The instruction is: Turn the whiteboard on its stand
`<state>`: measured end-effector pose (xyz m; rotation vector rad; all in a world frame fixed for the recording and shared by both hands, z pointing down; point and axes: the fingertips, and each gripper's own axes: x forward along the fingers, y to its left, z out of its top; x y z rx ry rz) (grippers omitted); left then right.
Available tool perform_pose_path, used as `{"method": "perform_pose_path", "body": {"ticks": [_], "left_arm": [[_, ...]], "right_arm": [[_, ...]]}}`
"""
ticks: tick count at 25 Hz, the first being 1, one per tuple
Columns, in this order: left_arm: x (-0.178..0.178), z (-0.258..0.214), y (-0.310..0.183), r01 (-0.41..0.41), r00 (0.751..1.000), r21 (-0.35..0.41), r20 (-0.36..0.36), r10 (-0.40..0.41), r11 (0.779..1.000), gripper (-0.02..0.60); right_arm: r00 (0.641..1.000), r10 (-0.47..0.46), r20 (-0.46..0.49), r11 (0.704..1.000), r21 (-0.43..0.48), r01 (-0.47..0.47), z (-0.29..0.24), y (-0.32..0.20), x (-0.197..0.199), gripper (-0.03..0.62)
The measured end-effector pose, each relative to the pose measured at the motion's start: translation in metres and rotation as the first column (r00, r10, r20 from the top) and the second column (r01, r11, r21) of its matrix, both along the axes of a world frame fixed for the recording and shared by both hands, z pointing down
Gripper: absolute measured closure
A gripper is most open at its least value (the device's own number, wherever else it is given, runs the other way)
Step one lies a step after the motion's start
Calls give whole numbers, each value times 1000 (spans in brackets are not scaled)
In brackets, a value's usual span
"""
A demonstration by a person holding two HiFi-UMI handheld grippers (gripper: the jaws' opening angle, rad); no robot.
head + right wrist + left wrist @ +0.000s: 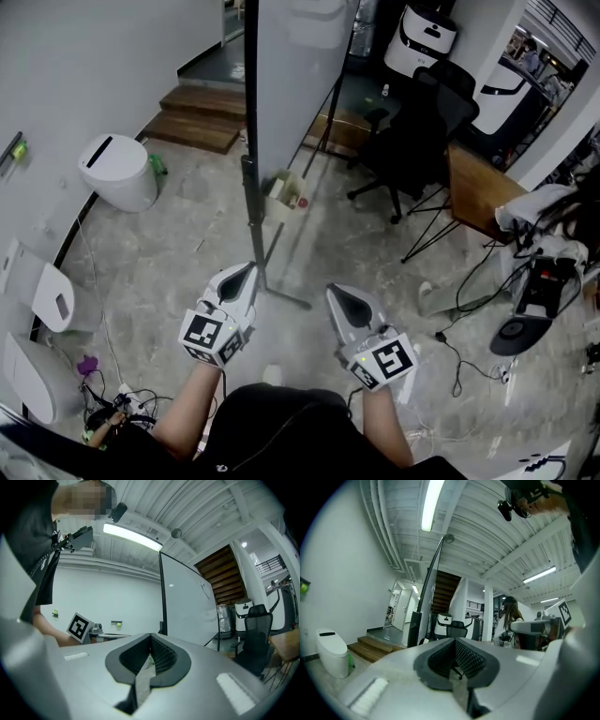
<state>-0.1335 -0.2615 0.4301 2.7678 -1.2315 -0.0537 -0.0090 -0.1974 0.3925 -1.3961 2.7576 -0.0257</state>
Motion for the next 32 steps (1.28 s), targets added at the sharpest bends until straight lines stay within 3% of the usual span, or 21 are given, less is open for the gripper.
{"method": "perform_pose_path", "body": {"ticks": [13,21,26,29,32], "left_arm": [[-33,7,-49,110,993,5,47,-110,994,577],[-17,-3,-60,120,992,56,39,-122,991,577],[-5,-6,-81,154,986,50,51,-157,987,573],[-3,-6,-103,188,979,57,66,-192,981,541],[-6,-7,-135,239,965,64,92,-244,969,467]], "right_arm": [[1000,4,14,1000,-12,-3,6,-23,-6,586],[999,-32,22,999,-3,33,2,-36,5,586],[999,-48,16,999,12,48,-5,-48,17,586],[998,-57,19,998,24,56,-10,-54,26,586],[998,-59,22,998,23,59,-10,-59,33,586]]}}
